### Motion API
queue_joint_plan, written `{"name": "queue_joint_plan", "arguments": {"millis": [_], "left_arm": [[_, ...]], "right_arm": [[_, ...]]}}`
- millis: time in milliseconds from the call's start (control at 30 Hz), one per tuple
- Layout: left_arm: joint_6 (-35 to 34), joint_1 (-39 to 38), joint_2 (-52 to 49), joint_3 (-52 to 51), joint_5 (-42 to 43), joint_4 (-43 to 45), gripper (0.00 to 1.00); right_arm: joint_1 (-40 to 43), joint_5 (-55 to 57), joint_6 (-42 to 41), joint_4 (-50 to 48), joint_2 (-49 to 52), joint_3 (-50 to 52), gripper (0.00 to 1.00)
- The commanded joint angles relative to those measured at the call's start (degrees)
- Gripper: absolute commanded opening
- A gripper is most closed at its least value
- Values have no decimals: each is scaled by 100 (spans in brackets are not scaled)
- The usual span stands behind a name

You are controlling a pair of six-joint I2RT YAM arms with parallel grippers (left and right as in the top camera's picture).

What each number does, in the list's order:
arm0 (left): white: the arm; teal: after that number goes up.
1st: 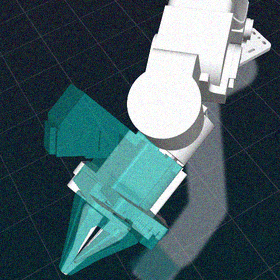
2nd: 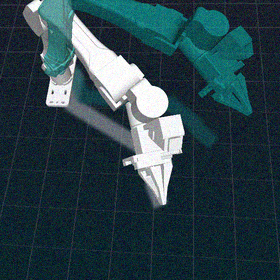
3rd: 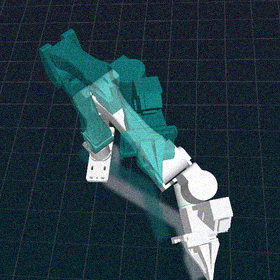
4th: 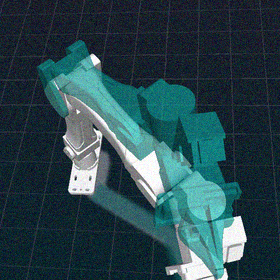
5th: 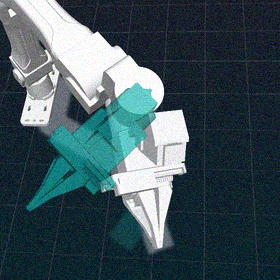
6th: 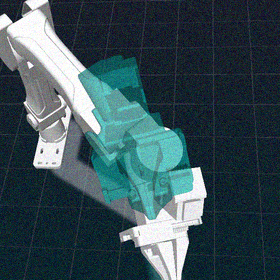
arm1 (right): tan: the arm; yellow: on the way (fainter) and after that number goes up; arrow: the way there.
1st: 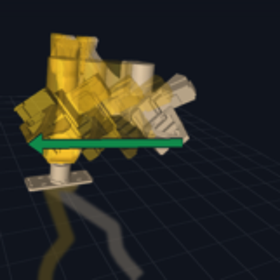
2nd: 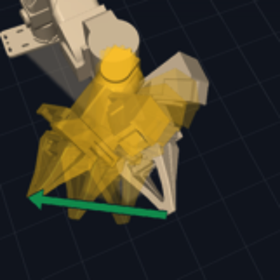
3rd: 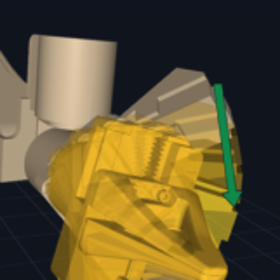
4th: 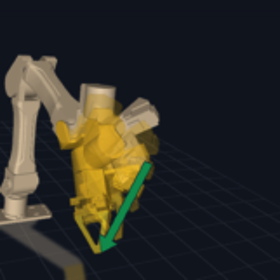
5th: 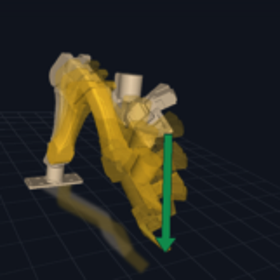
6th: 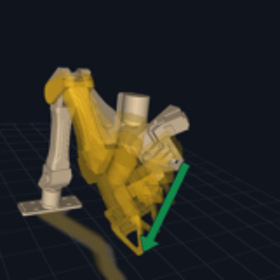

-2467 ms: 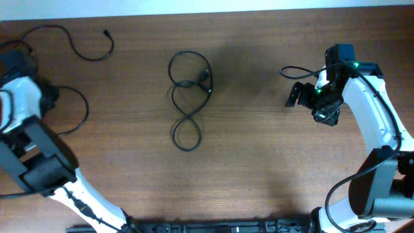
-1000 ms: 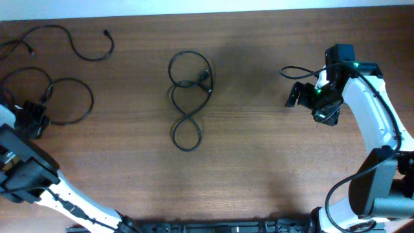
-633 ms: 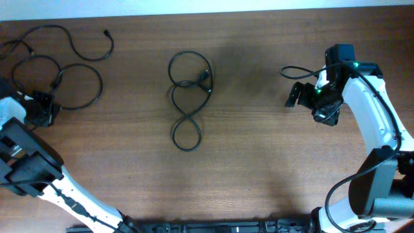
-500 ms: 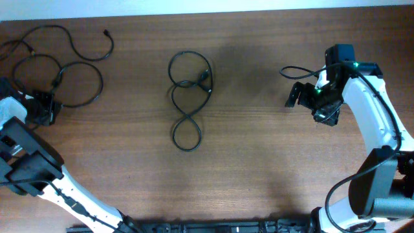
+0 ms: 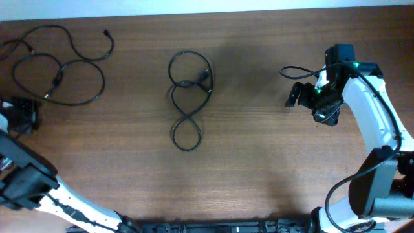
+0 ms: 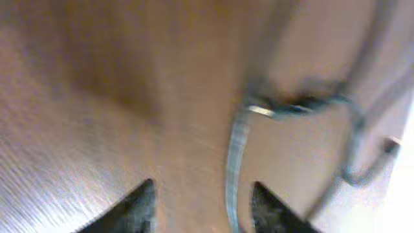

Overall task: Untangle cables
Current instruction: 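Reach the left gripper to the center figure-eight cable and grasp it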

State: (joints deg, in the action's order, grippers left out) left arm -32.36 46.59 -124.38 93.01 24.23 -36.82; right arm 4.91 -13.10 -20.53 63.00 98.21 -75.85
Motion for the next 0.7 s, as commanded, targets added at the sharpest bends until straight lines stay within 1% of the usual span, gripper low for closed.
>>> {"name": "queue_joint_plan", "arguments": {"millis": [0, 67, 133, 200, 267, 333, 400, 433, 467, 533, 667], "left_arm": [[874, -282, 737, -9, 1128, 26, 54], [1137, -540, 837, -9, 1779, 81, 54], [1453, -970, 848, -11, 2131, 72, 56], [1849, -1591, 846, -13, 2140, -35, 60], [2074, -2225, 846, -13, 1974, -96, 68], [2074, -3021, 846, -13, 1274, -197, 73], [2074, -3766, 835, -13, 492, -275, 81], [2083, -4135, 820, -13, 118, -304, 88], [2186, -4448, 809, -13, -131, -345, 90], [2308, -5025, 767, -13, -693, -428, 99], [2308, -5928, 662, -13, -2124, -706, 99]], "right_arm": [[0, 28, 61, 15, -66, -22, 98], [0, 28, 61, 15, -66, -22, 98], [0, 28, 61, 15, -66, -22, 98], [0, 28, 61, 15, -66, -20, 98], [0, 28, 61, 15, -66, -22, 98], [0, 28, 61, 15, -66, -22, 98], [0, 28, 61, 15, -66, -22, 98], [0, 28, 61, 15, -66, -22, 98], [0, 28, 61, 15, -66, -22, 98], [0, 28, 61, 15, -66, -22, 98], [0, 28, 61, 15, -66, -22, 98]]}}
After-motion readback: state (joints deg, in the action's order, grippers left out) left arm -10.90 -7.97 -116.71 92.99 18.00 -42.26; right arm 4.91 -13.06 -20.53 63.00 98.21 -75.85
